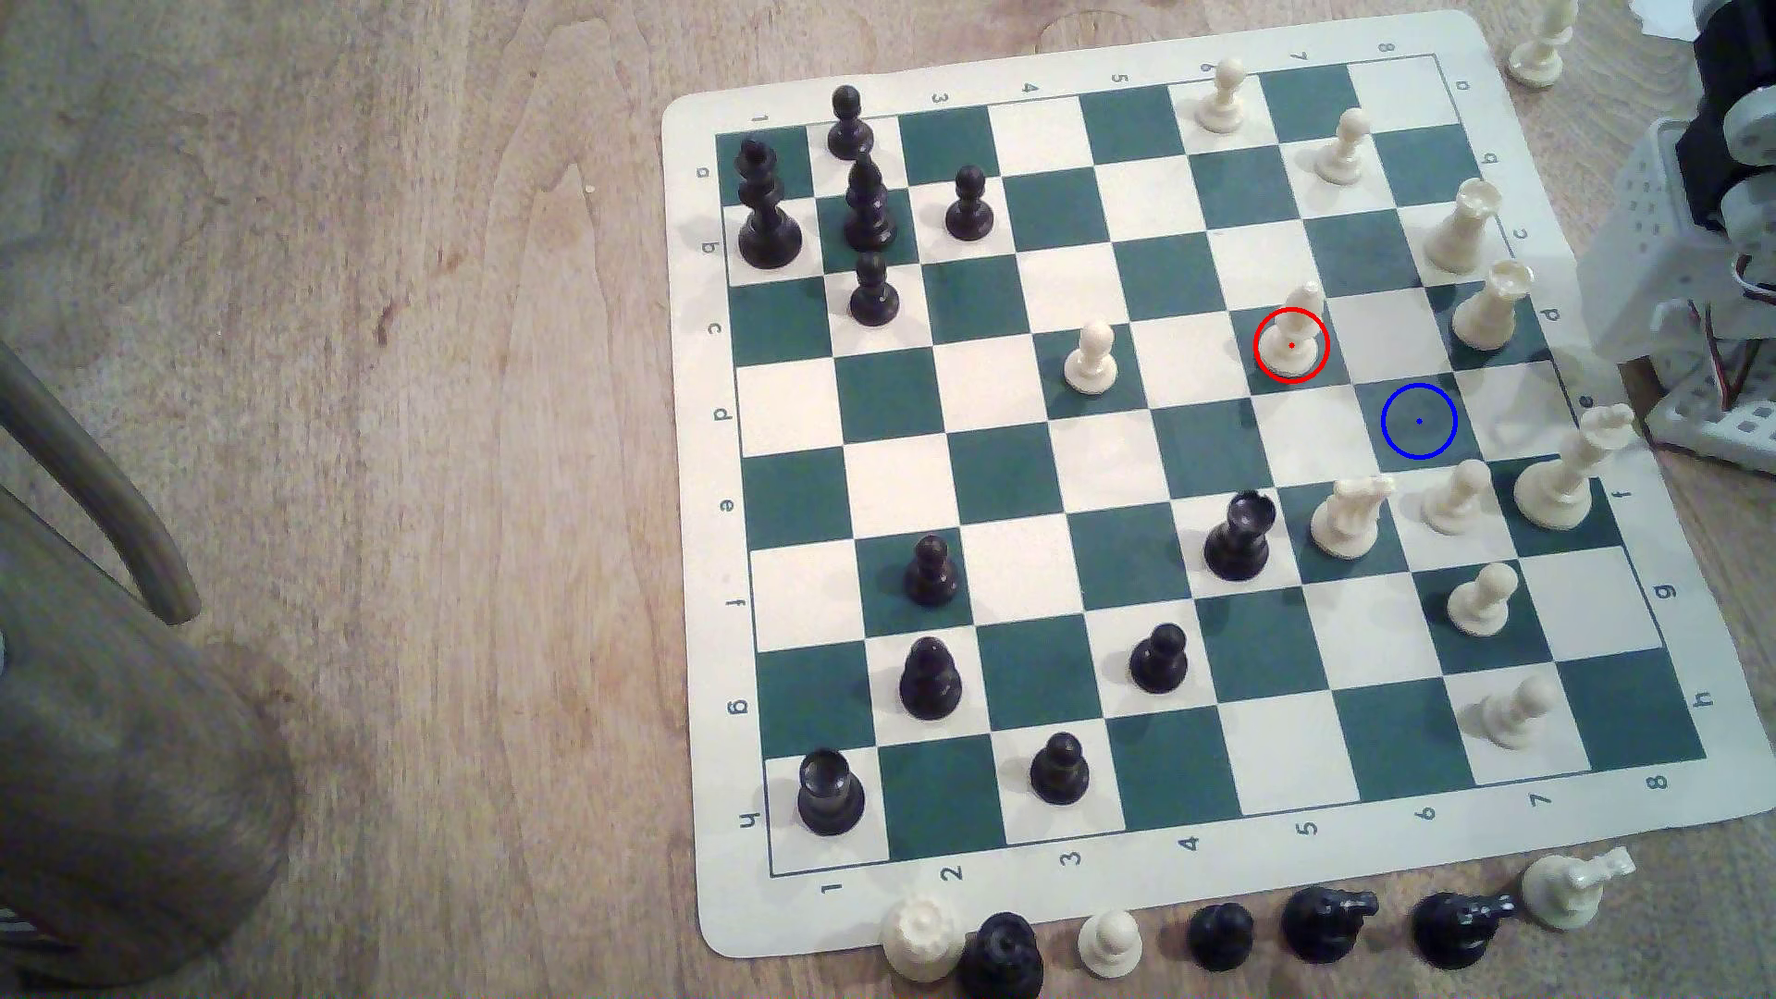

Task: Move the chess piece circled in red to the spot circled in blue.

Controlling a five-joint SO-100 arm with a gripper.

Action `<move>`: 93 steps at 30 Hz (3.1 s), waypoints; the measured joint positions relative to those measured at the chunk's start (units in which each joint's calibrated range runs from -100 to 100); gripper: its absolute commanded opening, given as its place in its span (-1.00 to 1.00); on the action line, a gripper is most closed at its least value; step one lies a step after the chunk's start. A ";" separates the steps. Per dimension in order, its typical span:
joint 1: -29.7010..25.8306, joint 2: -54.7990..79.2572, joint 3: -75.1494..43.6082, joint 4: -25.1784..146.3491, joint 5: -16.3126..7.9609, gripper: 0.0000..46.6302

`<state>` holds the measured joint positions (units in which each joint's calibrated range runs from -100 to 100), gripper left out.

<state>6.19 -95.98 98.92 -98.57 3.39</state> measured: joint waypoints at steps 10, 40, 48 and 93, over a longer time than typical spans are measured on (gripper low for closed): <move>-0.44 0.00 -0.90 8.69 0.15 -0.99; 0.29 0.25 -31.90 113.23 0.20 -0.99; 6.12 0.17 -42.21 142.47 -1.37 -0.99; -1.70 44.91 -54.13 179.60 -15.19 -0.14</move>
<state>4.50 -51.07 44.78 81.04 -11.79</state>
